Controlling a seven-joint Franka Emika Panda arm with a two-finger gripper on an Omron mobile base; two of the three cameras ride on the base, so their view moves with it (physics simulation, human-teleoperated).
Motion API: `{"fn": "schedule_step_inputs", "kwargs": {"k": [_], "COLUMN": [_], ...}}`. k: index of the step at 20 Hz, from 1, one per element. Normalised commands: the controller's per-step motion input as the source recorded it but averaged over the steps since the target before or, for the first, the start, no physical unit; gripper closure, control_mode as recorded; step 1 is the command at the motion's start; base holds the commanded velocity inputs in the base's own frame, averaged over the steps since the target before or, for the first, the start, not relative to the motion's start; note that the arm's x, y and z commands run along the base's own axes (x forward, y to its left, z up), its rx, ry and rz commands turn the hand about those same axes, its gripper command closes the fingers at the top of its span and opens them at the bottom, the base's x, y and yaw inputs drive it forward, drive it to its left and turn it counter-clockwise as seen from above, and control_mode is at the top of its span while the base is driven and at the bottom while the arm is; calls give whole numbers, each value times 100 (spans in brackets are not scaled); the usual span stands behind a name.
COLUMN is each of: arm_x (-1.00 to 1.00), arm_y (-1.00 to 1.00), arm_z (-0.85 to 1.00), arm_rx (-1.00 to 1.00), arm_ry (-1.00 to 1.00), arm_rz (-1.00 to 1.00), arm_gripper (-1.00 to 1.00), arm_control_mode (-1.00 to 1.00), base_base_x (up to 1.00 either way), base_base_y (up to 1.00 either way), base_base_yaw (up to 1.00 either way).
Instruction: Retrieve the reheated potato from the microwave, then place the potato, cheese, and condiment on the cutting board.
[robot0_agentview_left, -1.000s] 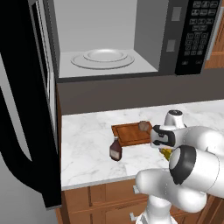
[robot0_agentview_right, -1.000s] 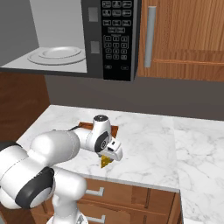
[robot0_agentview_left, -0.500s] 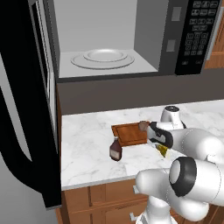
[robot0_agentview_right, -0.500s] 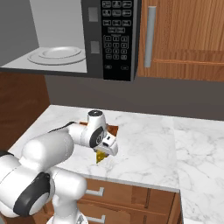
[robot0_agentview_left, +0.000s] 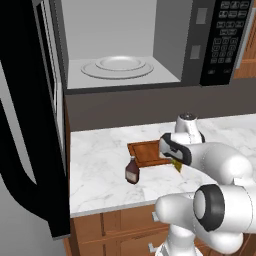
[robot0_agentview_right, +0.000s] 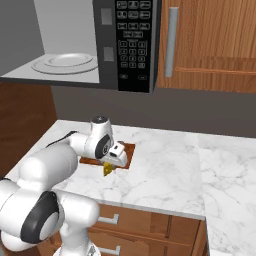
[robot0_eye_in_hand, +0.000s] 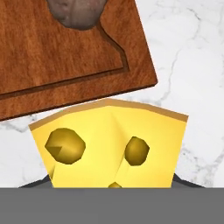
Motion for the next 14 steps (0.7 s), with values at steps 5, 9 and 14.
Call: {"fn": "schedule_step_inputs", "kwargs": {"k": [5,9,14], "arm_x": [21,19,25], "arm_y": [9,21,27], "arm_z": [25,17,15], "arm_rx": [1,3,2], "arm_ry": [2,0,0], "arm_rz": [8,10,8], "arm_gripper": [100,100,100], "arm_control_mode": [-100,-100,-100], "base_base_x": [0,0,0], "base_base_y": [0,0,0], "base_base_yaw": [0,0,0]}}
